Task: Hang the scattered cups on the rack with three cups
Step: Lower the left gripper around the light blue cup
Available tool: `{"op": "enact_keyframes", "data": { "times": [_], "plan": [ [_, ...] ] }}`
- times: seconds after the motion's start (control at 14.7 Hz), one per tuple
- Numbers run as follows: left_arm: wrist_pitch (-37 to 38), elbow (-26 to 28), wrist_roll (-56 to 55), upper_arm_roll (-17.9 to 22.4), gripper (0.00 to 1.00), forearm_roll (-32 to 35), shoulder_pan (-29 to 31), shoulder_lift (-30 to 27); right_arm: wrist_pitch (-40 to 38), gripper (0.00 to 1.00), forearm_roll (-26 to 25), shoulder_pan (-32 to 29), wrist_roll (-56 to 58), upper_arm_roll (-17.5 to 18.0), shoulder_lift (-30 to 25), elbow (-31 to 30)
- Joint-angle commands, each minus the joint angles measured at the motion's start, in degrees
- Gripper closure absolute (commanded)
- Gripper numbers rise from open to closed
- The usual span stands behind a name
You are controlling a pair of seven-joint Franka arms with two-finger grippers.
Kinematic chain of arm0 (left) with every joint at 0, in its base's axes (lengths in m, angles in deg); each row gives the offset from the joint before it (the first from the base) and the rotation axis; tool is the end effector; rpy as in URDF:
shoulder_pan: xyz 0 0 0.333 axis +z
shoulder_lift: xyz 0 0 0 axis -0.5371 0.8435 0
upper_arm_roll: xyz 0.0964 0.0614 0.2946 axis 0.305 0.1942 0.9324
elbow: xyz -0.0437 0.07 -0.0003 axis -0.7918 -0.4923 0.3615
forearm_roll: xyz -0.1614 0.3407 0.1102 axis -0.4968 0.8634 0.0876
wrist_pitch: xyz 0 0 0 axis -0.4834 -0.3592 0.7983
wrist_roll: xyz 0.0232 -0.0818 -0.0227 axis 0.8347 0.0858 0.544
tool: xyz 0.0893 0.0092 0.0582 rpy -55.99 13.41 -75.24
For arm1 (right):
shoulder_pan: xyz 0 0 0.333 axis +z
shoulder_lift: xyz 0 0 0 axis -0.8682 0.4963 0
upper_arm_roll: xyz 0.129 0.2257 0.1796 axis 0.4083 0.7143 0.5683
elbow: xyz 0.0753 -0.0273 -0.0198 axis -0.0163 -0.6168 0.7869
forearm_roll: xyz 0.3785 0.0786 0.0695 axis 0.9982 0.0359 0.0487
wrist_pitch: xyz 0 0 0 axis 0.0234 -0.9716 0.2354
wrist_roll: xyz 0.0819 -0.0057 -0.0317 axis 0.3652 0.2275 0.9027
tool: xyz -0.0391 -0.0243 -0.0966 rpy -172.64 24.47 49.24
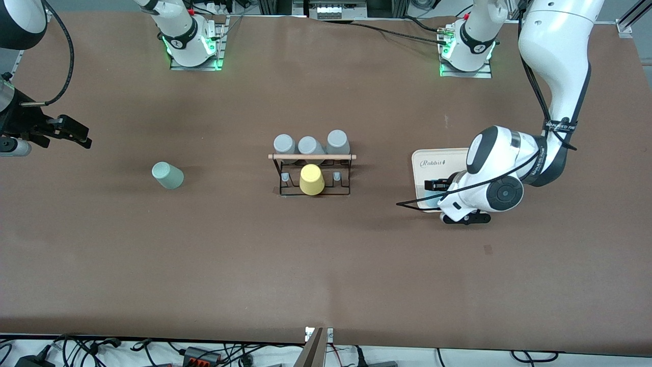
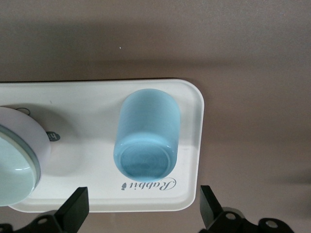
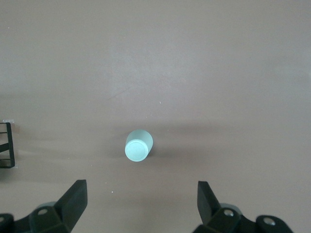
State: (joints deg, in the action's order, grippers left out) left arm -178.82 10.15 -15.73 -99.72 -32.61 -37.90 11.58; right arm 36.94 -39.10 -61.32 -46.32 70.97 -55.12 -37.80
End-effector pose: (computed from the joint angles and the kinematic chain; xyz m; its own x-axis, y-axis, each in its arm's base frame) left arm 0.6180 -0.1634 0.2602 0.9268 0.0464 -0.3727 0.0469 -0.9989 -0.0078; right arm 0.5668 -0.0321 0.5547 0.9995 -0.0069 0.0292 -0.0073 -0.9999 0.0142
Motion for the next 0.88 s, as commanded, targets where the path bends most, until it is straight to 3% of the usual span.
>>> {"op": "enact_keyframes", "data": {
  "times": [0.0, 0.81],
  "plan": [
    [-1.1, 0.2, -0.8, -0.1, 0.0, 1.1, -0.1, 0.3, -0.4, 0.0, 0.2, -0.9, 0.7, 0.6, -0.1, 0.3],
    [-4.0, 0.0, -0.9, 0.0, 0.0, 1.5, 0.0, 3.1, -0.7, 0.0, 0.0, -0.7, 0.7, 0.6, 0.3, 1.3]
  ]
}}
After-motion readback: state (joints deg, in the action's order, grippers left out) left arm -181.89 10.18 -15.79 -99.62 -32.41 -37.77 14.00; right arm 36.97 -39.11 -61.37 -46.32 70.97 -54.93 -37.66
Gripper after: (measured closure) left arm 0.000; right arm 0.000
